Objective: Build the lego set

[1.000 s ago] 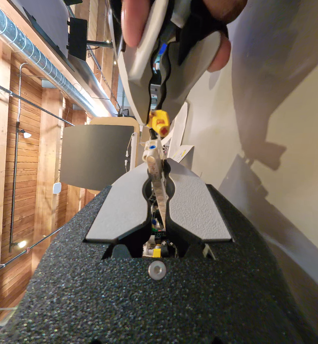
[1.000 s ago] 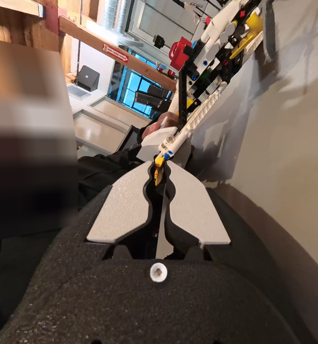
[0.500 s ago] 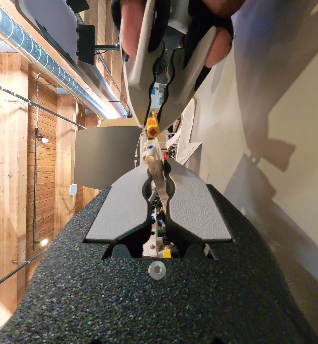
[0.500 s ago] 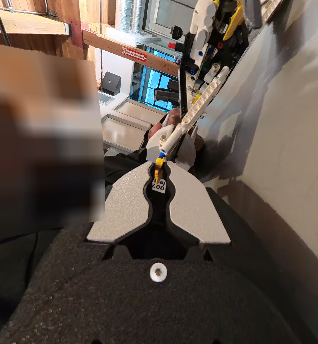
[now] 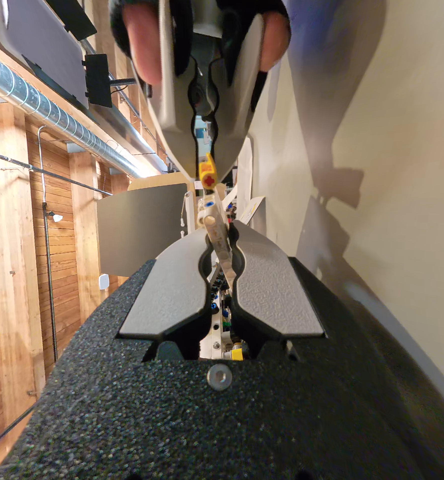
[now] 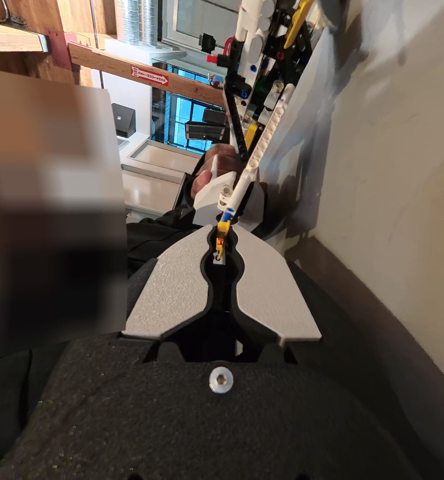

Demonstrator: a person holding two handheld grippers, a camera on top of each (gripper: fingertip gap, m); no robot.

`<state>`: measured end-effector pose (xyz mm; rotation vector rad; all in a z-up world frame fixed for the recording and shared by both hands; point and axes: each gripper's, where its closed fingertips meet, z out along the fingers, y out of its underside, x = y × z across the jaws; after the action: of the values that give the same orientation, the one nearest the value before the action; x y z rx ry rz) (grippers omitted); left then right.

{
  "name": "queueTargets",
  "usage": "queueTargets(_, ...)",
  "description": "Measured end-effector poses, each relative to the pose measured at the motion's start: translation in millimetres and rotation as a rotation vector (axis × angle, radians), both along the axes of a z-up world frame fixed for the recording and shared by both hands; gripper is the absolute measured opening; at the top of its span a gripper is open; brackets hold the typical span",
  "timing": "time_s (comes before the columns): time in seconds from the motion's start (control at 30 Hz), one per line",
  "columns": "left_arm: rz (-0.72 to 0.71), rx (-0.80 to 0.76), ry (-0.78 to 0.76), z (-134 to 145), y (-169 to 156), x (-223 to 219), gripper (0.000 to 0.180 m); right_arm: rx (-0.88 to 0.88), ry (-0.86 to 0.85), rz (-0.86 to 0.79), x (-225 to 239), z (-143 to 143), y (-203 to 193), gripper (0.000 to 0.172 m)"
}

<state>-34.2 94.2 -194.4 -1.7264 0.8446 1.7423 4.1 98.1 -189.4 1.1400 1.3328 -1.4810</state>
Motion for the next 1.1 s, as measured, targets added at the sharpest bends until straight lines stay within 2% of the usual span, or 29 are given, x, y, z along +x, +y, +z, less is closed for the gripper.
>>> queueTargets(0.03, 0.002, -0.008, -0.001, -1.4, -0.4, -0.4, 0.010, 0.006, -0.004, 0.001, 0.5, -1.1, -0.2, 0.007)
queueTargets(0.73, 0.012, -0.090, 0.042, -11.6, -4.5, 3.0, 0.009, 0.092, -0.067, -0.018, -0.8, -16.1, -3.9, 0.007)
queueTargets(1.1, 0.001, -0.211, 0.036, -25.7, -8.9, 2.7, 0.006, 0.196, -0.186, 0.096, -0.9, -33.6, -9.3, 0.006)
